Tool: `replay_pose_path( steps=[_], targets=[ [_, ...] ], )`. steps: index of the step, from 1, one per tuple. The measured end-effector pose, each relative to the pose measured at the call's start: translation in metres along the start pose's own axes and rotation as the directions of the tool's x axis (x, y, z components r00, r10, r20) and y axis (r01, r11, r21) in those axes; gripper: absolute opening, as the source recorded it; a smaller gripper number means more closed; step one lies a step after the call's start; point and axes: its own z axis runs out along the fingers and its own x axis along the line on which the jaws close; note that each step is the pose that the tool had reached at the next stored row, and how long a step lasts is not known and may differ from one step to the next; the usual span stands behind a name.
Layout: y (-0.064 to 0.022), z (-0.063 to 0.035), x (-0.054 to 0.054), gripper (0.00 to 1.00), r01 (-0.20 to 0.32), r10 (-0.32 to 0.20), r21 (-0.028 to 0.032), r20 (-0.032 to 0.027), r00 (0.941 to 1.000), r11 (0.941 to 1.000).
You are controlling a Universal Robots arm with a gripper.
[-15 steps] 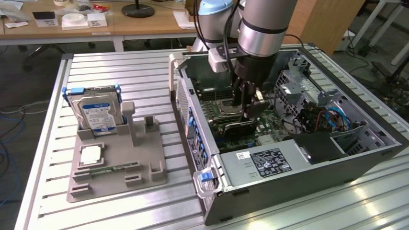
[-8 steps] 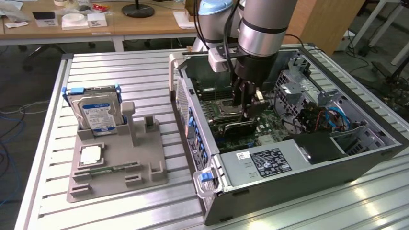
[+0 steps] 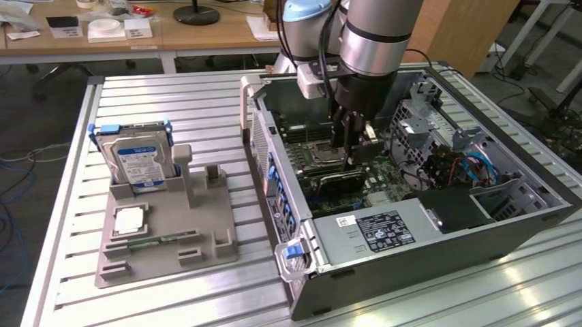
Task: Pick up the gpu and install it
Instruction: 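Insert the gpu into the slot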
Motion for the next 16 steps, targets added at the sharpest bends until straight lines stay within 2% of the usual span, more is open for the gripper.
replay_pose_path(
  steps=[6,16],
  targets=[
    [0.0,-0.0002,0.0,0.58,0.0,0.0,-0.0002,-0.0004,1.0,1.0],
    [-0.0001,-0.0005,-0.007,0.58,0.0,0.0,-0.0001,-0.0002,1.0,1.0]
  ],
)
